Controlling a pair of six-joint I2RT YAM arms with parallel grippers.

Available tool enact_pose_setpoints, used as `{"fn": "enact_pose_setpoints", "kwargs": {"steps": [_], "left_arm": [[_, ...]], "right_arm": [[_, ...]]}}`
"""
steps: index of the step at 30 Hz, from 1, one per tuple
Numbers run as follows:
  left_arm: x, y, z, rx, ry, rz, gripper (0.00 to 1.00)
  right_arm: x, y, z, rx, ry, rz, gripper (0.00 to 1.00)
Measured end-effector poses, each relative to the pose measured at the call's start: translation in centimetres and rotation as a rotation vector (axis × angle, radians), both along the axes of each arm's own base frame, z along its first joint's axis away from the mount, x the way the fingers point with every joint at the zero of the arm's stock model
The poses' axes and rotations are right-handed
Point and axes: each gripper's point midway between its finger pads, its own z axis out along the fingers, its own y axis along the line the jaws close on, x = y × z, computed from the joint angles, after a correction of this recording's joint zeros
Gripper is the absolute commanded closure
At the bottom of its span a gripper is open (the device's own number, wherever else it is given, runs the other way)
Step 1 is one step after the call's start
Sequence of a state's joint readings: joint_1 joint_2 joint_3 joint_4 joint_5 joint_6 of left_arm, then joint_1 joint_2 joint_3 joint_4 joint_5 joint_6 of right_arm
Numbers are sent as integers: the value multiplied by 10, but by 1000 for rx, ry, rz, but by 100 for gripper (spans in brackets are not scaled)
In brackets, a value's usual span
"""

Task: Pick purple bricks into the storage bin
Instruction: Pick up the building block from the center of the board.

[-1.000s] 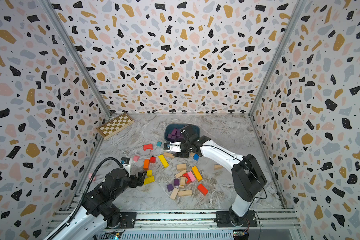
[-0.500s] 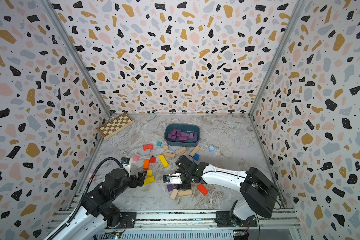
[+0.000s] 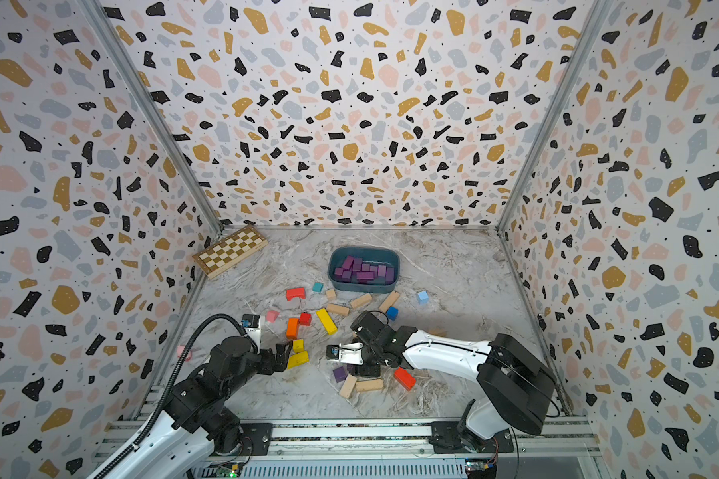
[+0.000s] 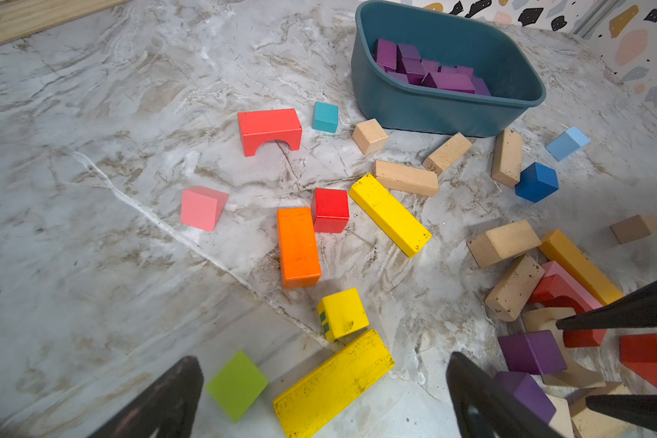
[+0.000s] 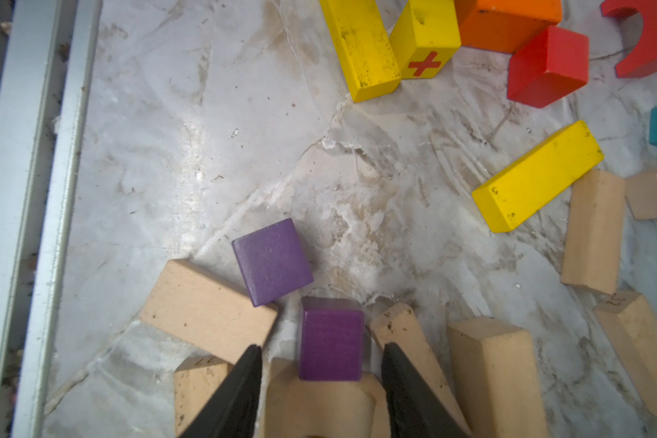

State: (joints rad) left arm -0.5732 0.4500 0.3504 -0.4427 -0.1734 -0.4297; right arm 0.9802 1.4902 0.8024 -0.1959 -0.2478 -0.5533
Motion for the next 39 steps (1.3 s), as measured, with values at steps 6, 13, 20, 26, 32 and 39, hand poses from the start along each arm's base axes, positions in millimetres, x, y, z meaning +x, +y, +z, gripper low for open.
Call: {"fn": "enact_pose_setpoints", "kwargs": {"steps": [6, 13, 20, 26, 32, 39], "left_arm": [[0, 0, 0, 0, 0, 0, 1], [0, 0, 0, -1, -1, 0, 1], [0, 0, 0, -1, -1, 0, 1], [0, 0, 0, -1, -1, 0, 1], [0, 0, -1, 3, 5, 0, 1], [0, 0, -1, 3, 4, 0, 1]], "right_arm": [[2, 0, -9, -20, 6, -9, 46], [4, -1, -23, -46, 26, -22, 46], [6, -4, -30, -64, 37, -36, 53], [8, -5, -29, -62, 45, -47, 69], [11, -1, -26, -58, 64, -46, 82], [18, 12, -9, -31, 55, -30, 86]]}}
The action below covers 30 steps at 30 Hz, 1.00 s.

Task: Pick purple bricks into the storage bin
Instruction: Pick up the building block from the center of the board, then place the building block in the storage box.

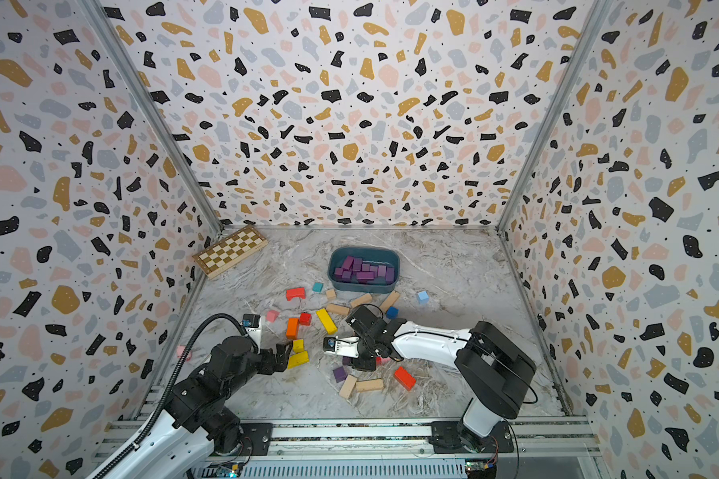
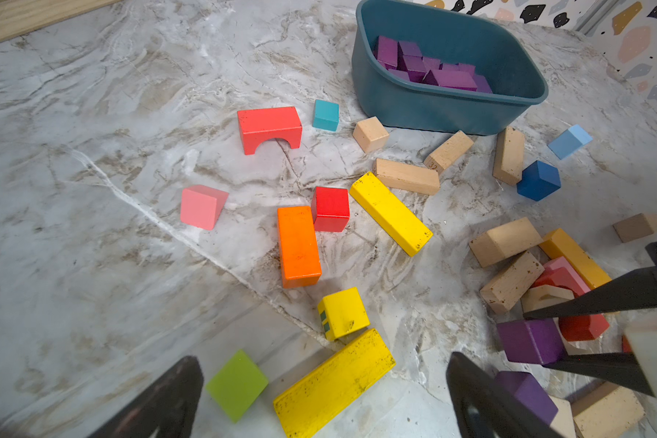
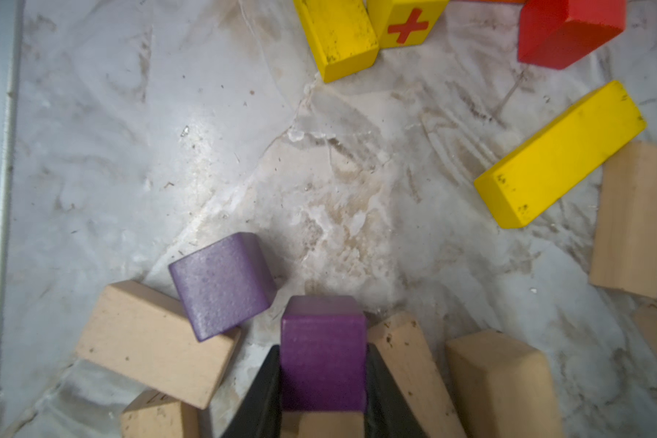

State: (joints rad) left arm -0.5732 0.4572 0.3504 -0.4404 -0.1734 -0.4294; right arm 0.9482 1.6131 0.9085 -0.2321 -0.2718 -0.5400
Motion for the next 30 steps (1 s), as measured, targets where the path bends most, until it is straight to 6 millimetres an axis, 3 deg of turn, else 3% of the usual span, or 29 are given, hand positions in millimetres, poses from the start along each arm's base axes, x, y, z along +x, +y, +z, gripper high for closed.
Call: {"fn": "enact_pose_setpoints", "kwargs": {"steps": [4, 7, 11, 15, 18, 24, 30], "left_arm": [[0, 0, 0, -1, -2, 0, 1], [0, 0, 1, -2, -3, 0, 1], [0, 0, 4, -11, -14, -3, 1], [-1, -1, 5, -17, -19, -7, 1], [-1, -1, 5, -17, -19, -7, 1], [-1, -1, 5, -15, -19, -8, 1], [-1, -1, 6, -18, -24, -8, 1]], "right_arm": [[8, 9, 16, 45, -7, 12, 86], [27, 11, 33, 91, -20, -3, 86], [78, 6, 67, 146, -86, -55, 92], [144, 2, 102, 186, -165, -91, 97], [188, -7, 114, 187, -206, -113, 99], [245, -44, 95, 115, -188, -159, 100], [267, -89, 55, 37, -111, -208, 100]]}}
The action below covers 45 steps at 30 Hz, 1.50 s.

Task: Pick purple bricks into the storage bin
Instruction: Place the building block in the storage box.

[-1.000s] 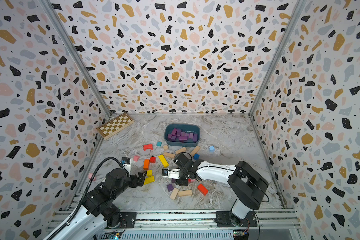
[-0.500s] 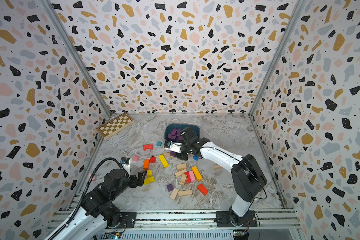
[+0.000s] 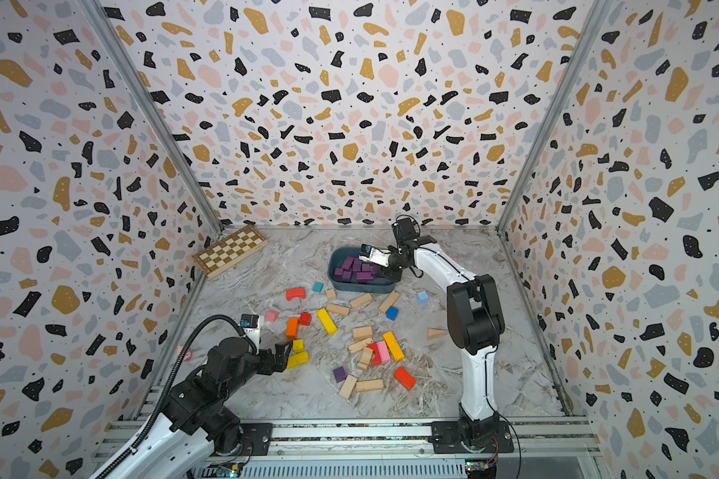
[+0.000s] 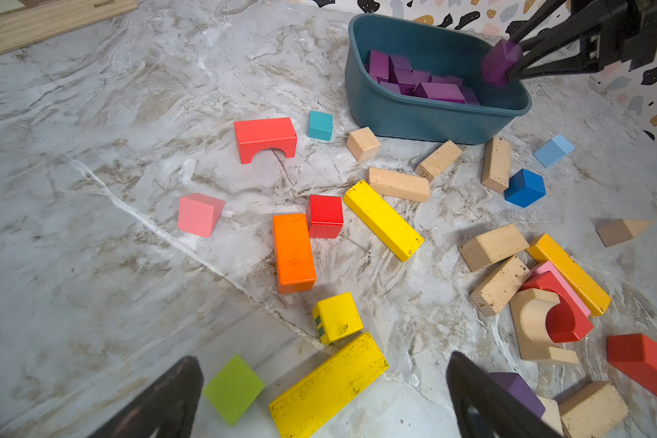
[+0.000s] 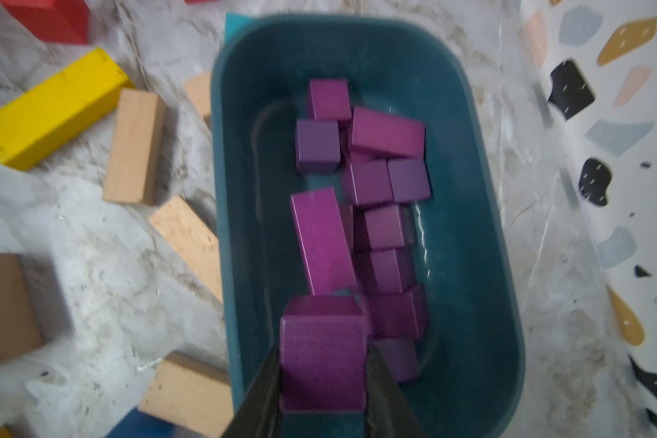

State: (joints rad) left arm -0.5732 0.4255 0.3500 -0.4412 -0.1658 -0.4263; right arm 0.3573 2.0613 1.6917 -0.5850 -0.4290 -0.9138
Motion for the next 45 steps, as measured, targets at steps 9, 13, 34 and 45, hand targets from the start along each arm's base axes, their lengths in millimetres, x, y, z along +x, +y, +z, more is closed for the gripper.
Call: {"fn": "enact_pose_setpoints", "kwargs": {"steps": [9, 13, 34, 45], "left_arm": [[0, 0, 0, 0, 0, 0, 1], [0, 0, 1, -2, -4, 0, 1], [0, 0, 1, -4, -5, 1, 1], [0, 0, 4, -10, -15, 0, 1]], "right_arm": [[21, -8, -22, -51, 12, 30, 100], [24, -7, -27, -60, 18, 43, 99], [8, -2, -35, -51, 54, 101, 75], [15, 4, 16, -3, -67, 84, 0]]}}
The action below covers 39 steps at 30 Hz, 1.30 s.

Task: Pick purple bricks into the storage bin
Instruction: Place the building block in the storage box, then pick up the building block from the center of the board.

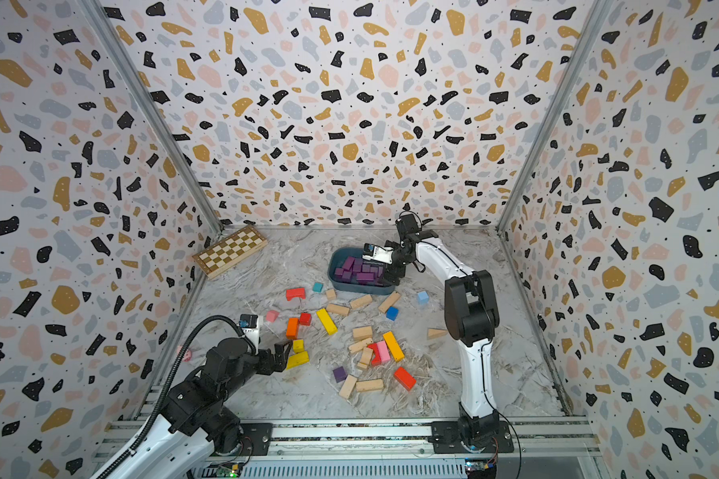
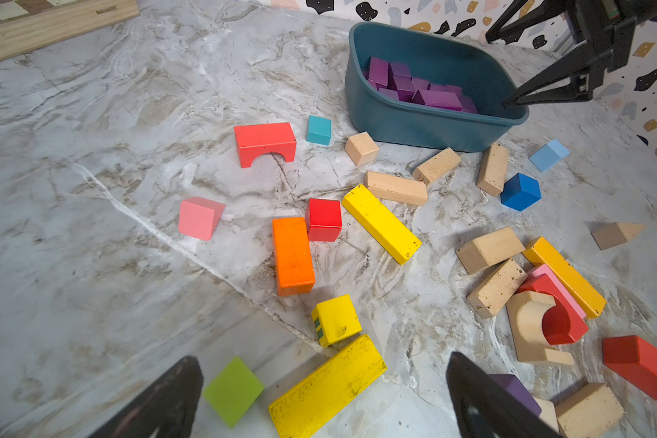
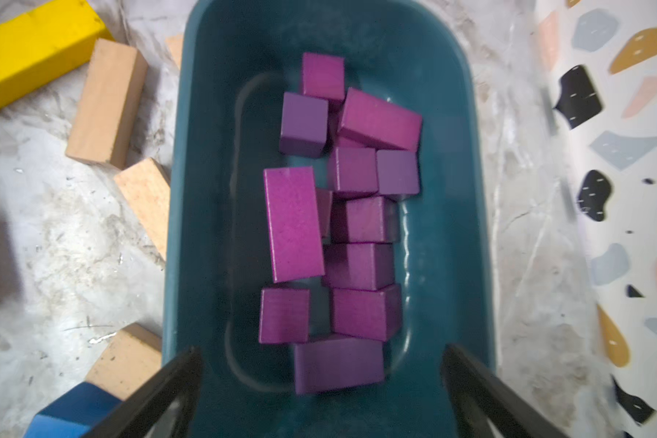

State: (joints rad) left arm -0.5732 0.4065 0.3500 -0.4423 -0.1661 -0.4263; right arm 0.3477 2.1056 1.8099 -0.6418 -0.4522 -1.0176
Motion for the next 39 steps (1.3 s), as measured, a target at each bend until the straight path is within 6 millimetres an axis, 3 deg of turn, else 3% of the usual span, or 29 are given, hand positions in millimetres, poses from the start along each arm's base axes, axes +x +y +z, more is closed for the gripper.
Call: {"fn": "enact_pose_setpoints", "kwargs": {"steps": [5, 9, 11, 14, 18, 20, 25, 29, 35, 39], "left_arm": [[0, 0, 2, -5, -8, 0, 1], [0, 0, 3, -7, -12, 0, 1], [-1, 0, 4, -11, -17, 0, 1], [-1, 1, 6, -18, -28, 0, 1], [-2, 1, 9, -28, -44, 0, 1], [-3, 2, 9, -32, -50, 0, 1], [-4, 3, 12, -43, -67, 0, 1], [-4, 3, 13, -45, -70, 0, 1], [-4, 3, 9, -35, -55, -1, 1], [-4, 2, 9, -33, -53, -2, 1]], "right_arm": [[5, 6, 51, 57, -100, -54, 0], [-5, 13, 98, 144, -163, -104, 0], [-21, 20, 116, 176, -189, -122, 0], [-56, 40, 126, 199, -202, -91, 0], [-108, 71, 105, 174, -178, -10, 0], [-140, 83, 78, 148, -125, 33, 0], [-214, 79, 9, 61, 23, 83, 0], [-269, 71, -21, 31, 109, 112, 0], [-320, 83, -36, 40, 166, 169, 5], [-330, 94, -43, 47, 187, 180, 11]]}}
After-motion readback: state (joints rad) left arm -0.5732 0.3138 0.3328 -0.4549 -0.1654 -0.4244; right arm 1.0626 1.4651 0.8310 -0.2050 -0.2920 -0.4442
